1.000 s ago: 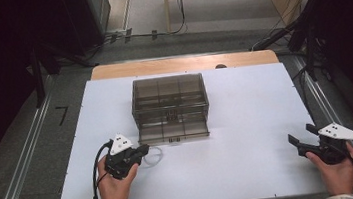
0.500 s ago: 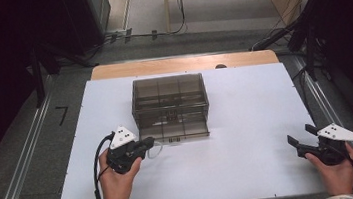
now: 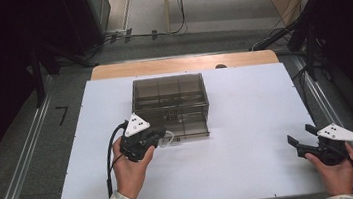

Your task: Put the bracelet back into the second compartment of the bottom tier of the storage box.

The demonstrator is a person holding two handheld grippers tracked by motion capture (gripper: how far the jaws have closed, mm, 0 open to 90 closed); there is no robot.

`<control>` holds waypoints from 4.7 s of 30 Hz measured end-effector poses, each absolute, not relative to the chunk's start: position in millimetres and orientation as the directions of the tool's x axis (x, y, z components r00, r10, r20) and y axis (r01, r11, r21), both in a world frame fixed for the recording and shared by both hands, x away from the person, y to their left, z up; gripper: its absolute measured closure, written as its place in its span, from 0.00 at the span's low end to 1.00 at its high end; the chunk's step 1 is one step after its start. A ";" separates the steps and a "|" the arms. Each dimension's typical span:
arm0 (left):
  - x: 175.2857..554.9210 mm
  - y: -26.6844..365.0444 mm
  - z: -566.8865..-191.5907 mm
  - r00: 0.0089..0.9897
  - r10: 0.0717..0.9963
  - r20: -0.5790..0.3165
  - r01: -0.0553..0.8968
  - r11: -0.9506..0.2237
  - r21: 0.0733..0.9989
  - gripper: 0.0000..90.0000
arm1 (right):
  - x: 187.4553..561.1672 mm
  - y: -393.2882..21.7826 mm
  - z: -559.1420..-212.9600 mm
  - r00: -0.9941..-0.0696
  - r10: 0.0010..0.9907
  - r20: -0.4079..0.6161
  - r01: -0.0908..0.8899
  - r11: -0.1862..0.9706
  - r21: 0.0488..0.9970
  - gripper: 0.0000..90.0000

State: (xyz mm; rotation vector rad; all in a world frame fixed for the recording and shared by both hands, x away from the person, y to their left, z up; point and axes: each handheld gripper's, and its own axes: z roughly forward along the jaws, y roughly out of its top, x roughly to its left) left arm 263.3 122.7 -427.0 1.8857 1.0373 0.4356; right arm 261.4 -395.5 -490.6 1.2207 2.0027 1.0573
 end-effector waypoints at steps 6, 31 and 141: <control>268.8 120.4 -426.7 0.578 0.808 -0.115 0.480 -0.223 0.849 0.98 | 261.3 -396.5 -490.6 -0.424 0.904 -0.061 0.459 0.272 0.846 0.23; 286.7 107.7 -432.7 0.567 0.815 -0.116 0.470 -0.205 0.859 0.98 | 260.3 -396.4 -490.8 -0.423 0.904 -0.058 0.461 0.270 0.846 0.23; 307.4 102.1 -476.8 0.476 0.872 -0.114 0.562 -0.202 0.802 0.30 | 259.1 -397.6 -491.7 -0.425 0.904 -0.054 0.464 0.268 0.844 0.23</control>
